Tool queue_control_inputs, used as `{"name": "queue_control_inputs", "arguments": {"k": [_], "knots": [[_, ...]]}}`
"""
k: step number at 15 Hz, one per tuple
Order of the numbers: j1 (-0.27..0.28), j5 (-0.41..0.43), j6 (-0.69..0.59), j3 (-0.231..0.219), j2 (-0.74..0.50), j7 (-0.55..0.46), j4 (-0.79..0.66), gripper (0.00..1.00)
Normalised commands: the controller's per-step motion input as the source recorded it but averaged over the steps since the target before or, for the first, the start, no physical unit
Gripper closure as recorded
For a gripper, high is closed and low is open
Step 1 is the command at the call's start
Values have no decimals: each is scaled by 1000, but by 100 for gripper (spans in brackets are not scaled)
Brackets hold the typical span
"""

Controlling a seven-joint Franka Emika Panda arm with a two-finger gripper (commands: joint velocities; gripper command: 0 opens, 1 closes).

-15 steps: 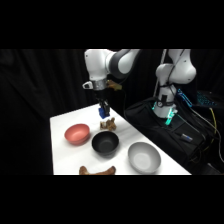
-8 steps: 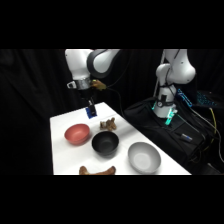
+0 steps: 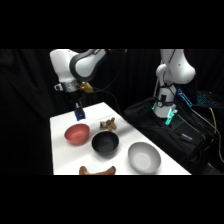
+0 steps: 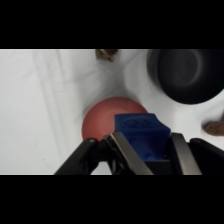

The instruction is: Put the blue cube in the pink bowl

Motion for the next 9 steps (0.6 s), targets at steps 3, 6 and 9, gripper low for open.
{"name": "queue_control_inputs", "arguments": {"k": [3,6,9], "knots": [[-133,157,148,76,324,-120,364,77],[-132,171,191,104,354,-130,318,77],[-114,157,121,113,344,-121,319,77]]}}
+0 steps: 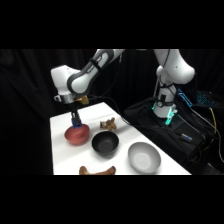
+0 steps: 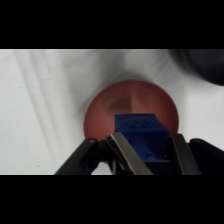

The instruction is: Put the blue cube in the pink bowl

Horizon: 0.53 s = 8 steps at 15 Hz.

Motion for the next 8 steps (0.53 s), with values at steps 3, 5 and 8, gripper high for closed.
{"name": "queue_control_inputs", "arguments": {"k": [3,5,8], "knots": [[-114,171,63,120,284,-133,330,77],[-97,149,45,85,201,-110,296,77],[-87,121,-8,63,103,-103,227,16]]}}
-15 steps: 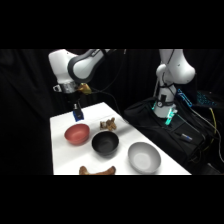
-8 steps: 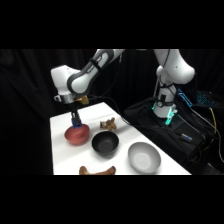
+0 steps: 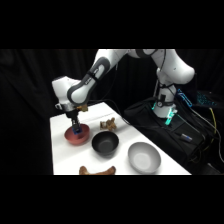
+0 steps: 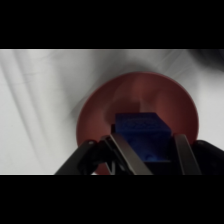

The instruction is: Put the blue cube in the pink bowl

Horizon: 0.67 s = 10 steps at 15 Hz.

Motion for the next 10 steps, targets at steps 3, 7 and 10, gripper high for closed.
{"name": "queue_control_inputs", "arguments": {"k": [3,7,10], "knots": [[-70,98,-51,44,15,-90,174,0],[-39,77,-188,29,-72,-57,161,0],[17,7,-278,-30,-231,7,58,0]]}}
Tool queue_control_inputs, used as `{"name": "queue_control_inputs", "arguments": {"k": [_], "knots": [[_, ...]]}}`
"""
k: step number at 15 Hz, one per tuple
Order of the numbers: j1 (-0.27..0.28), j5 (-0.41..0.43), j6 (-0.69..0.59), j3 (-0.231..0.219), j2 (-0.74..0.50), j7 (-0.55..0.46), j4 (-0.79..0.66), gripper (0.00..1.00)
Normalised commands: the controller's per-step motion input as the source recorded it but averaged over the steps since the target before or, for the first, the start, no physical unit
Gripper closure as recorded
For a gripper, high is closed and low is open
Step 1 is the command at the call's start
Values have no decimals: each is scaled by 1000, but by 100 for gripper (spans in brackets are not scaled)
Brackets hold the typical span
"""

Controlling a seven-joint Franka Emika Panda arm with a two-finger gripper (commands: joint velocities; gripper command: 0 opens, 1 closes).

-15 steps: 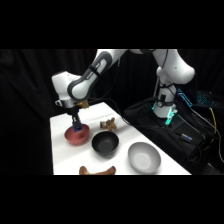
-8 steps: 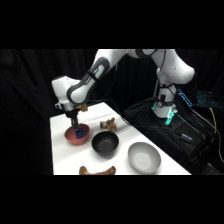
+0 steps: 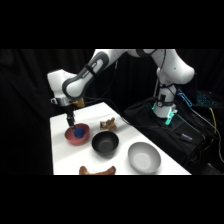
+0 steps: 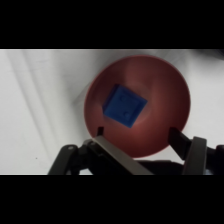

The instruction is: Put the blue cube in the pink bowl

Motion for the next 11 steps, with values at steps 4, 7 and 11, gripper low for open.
{"name": "queue_control_inputs", "arguments": {"k": [4,7,11], "knots": [[51,-65,-333,-63,-385,-26,-102,0],[77,-93,-224,-76,-406,-43,-164,0],[96,-124,-157,-82,-323,-39,-141,0]]}}
